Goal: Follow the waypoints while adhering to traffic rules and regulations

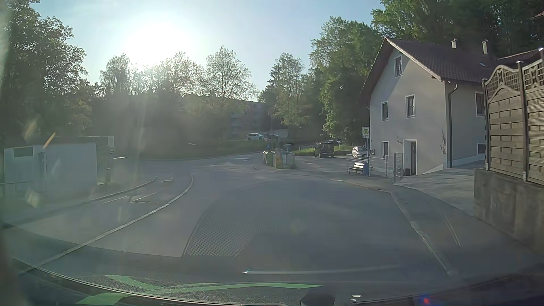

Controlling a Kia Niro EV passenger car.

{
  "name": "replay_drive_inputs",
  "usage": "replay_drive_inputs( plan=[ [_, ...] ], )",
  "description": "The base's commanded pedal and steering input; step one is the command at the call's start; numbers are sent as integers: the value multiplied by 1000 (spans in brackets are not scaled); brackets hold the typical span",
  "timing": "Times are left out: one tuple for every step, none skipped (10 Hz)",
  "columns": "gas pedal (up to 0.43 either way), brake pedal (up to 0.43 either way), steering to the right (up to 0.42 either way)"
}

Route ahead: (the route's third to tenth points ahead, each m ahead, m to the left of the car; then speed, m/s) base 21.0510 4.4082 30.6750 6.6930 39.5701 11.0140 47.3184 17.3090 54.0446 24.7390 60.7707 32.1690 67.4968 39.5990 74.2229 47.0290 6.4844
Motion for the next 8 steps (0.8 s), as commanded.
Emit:
replay_drive_inputs(
  plan=[
    [0, 122, -9],
    [0, 128, -12],
    [0, 128, -13],
    [0, 134, -13],
    [0, 134, -15],
    [0, 140, -19],
    [0, 140, -25],
    [0, 140, -30]
  ],
)
